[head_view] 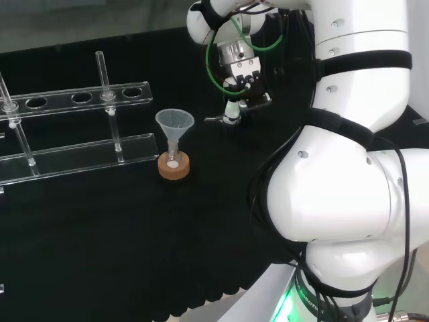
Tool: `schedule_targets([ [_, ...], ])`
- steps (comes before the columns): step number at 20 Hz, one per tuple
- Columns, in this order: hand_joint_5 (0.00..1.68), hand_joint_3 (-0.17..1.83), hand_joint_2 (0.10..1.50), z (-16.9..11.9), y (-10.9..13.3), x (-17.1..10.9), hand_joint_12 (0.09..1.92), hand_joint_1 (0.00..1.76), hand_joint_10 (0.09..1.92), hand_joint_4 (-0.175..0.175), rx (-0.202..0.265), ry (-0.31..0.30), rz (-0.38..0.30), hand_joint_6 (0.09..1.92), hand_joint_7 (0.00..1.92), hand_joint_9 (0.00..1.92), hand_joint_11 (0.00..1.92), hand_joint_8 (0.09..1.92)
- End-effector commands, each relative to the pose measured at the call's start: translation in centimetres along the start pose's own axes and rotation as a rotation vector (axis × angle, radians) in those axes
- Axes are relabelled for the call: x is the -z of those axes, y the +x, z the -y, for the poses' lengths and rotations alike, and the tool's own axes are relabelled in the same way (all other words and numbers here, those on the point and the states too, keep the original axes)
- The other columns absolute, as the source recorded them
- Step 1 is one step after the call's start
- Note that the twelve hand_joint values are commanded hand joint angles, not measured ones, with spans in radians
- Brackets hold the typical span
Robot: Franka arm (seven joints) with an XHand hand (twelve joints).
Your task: Put the weighing funnel back on the table.
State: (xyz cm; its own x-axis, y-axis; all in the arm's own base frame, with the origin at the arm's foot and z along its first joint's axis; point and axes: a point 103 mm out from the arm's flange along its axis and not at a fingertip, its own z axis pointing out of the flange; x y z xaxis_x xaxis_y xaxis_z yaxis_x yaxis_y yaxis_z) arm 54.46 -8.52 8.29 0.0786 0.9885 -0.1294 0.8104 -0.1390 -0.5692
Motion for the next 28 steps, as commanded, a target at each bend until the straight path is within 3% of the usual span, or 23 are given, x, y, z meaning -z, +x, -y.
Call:
schedule_targets([
  [1,0.94,0.18,0.90,0.6,0.3,0.2,1.01,0.98,0.09,0.044,0.004,0.006,0.009,0.73,0.68,1.22,0.87,0.74],
  [3,0.74,0.22,0.86,0.8,0.4,0.2,1.13,0.92,0.09,0.002,0.002,0.006,0.011,0.71,0.53,1.07,0.66,0.75],
  [6,0.52,0.34,0.79,1.1,0.3,0.3,1.27,0.89,0.09,-0.005,-0.002,0.025,0.016,0.64,0.37,0.90,0.44,0.73],
  [9,0.39,0.44,0.73,1.5,0.2,0.4,1.32,0.88,0.09,-0.012,-0.001,0.031,0.017,0.47,0.27,0.80,0.34,0.71],
  [15,0.34,0.49,0.69,3.3,-0.1,1.6,1.34,0.84,0.09,-0.014,0.008,0.007,0.004,0.30,0.18,0.71,0.26,0.68],
  [28,0.34,0.49,0.69,11.1,-0.9,4.9,1.34,0.77,0.09,-0.020,-0.002,-0.125,-0.043,0.20,0.22,0.75,0.27,0.68],
])
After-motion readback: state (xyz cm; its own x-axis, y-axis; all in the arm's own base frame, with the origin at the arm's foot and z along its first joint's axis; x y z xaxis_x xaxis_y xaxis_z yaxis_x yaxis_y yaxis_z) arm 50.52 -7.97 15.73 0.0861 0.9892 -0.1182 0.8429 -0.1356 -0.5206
